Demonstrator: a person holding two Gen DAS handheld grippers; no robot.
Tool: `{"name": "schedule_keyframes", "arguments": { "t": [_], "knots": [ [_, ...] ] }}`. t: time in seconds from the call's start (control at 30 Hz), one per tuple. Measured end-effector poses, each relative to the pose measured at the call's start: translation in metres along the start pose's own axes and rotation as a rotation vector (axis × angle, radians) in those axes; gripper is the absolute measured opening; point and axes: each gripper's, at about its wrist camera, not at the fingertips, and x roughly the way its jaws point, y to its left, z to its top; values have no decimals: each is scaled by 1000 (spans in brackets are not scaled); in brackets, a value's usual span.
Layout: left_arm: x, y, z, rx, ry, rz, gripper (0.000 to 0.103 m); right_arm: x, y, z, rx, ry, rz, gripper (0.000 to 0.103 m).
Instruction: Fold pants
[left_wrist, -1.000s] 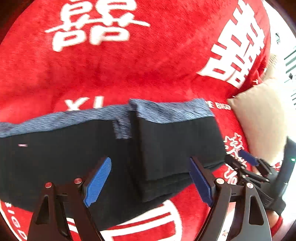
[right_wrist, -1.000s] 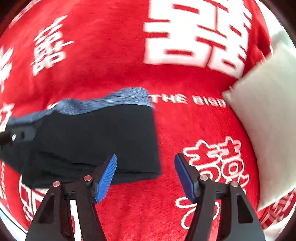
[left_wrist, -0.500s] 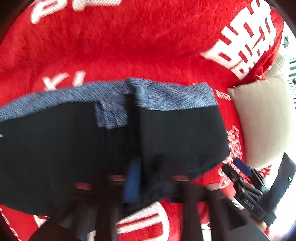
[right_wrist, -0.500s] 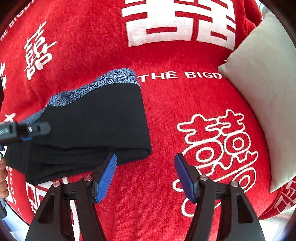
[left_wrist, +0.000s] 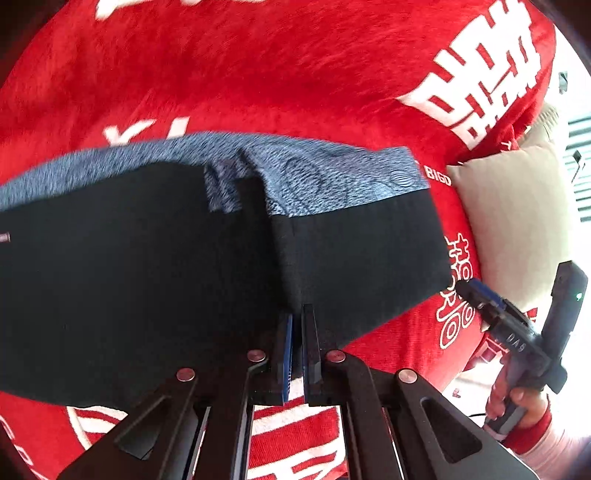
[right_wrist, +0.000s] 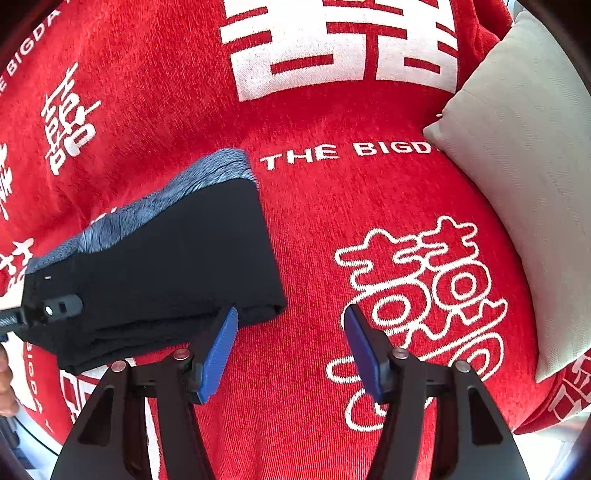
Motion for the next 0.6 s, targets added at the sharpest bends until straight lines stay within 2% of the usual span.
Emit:
{"name": "schedule_keyframes", "arguments": {
  "t": [0.1, 0.2, 0.3, 0.4, 0.6],
  "knots": [
    [3, 3, -3, 3, -3, -4, 5, 3, -3, 14, 3, -16, 49, 64],
    [3, 4, -5, 17, -7, 4, 5, 9, 7, 33, -23, -33, 129, 57],
    [1, 5, -5, 22, -15, 31, 5, 33, 36, 36, -89, 36, 188, 55],
    [-5, 10, -2, -2, -25, 60, 5, 56, 60, 30, -135, 45, 110, 57],
    [-29, -2, 4, 39, -71, 191, 5, 57, 64, 31, -137, 36, 111, 59]
  ]
}}
